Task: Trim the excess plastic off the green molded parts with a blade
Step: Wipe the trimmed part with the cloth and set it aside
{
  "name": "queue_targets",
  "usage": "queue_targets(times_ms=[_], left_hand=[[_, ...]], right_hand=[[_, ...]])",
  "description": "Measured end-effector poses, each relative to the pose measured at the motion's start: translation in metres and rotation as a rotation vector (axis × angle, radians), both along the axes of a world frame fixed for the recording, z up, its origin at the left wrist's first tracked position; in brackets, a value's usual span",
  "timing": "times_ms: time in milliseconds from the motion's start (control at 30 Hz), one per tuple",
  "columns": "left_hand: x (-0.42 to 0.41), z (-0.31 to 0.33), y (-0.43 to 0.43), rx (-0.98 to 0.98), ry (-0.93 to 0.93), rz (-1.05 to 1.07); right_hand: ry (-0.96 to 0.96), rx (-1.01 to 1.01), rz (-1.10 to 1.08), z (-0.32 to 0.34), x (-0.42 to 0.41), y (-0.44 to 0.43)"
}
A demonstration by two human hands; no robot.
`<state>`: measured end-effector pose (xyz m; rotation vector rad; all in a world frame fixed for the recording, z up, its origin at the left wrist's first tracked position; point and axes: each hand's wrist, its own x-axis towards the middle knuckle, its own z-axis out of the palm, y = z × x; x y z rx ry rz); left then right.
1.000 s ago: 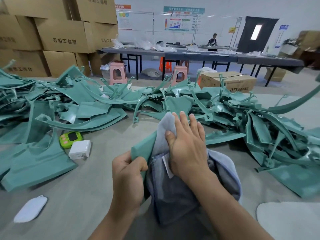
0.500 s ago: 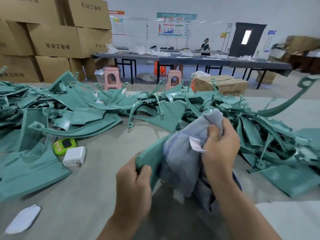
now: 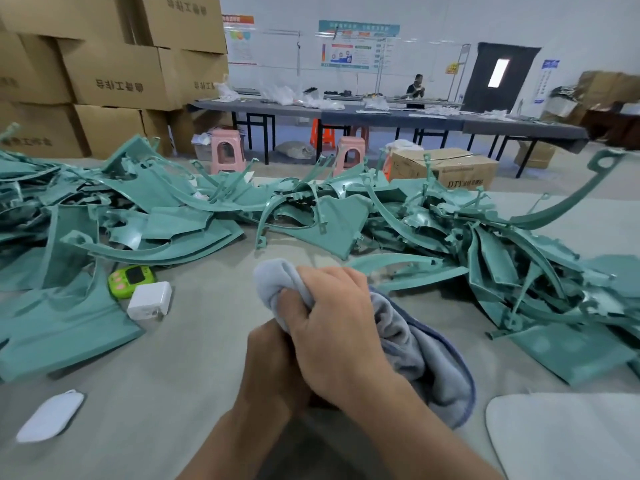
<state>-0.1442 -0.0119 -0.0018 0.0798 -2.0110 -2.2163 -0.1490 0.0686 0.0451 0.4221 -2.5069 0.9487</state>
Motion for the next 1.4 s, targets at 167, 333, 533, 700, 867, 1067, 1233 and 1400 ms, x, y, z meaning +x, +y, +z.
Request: queue_targets(times_ms=[167, 333, 533, 700, 867, 1067, 1233, 1400], left_hand=[[-0.007, -0.017, -0.011, -0.531, 0.416, 0.191], [-0.016, -0.015, -0.012, -0.555, 0.500, 0.223], [-0.018, -0.015, -0.019, -0.224, 0.397, 0.138], [-0.015, -0.022, -0.021, -0.275, 0.373, 0.097], [-0.019, -0.022, -0.019, -0.369, 0.404, 0.115], [-0.016, -0.016, -0.015, -0.412, 0.407, 0.095], [-0.013, -0.014, -0.009, -0.423, 0.405, 0.106], [-0.009, -0.011, -0.009, -0.349, 0.373, 0.111]], right_hand=[[-0.162, -0.056, -0.008, 0.024, -0.016, -0.003], [-0.273, -0.214, -0.052, 0.030, -0.029, -0.005], [-0.431, -1.043, 0.033, 0.023, -0.036, -0.006], [-0.037, -0.181, 0.132, 0.027, -0.034, -0.010], [-0.089, 0.343, -0.020, 0.044, -0.064, 0.010], [-0.054, 0.527, -0.209, 0.033, -0.094, 0.042], [-0.052, 0.640, -0.385, 0.013, -0.115, 0.083], [-0.046, 0.611, -0.576, 0.006, -0.119, 0.109]])
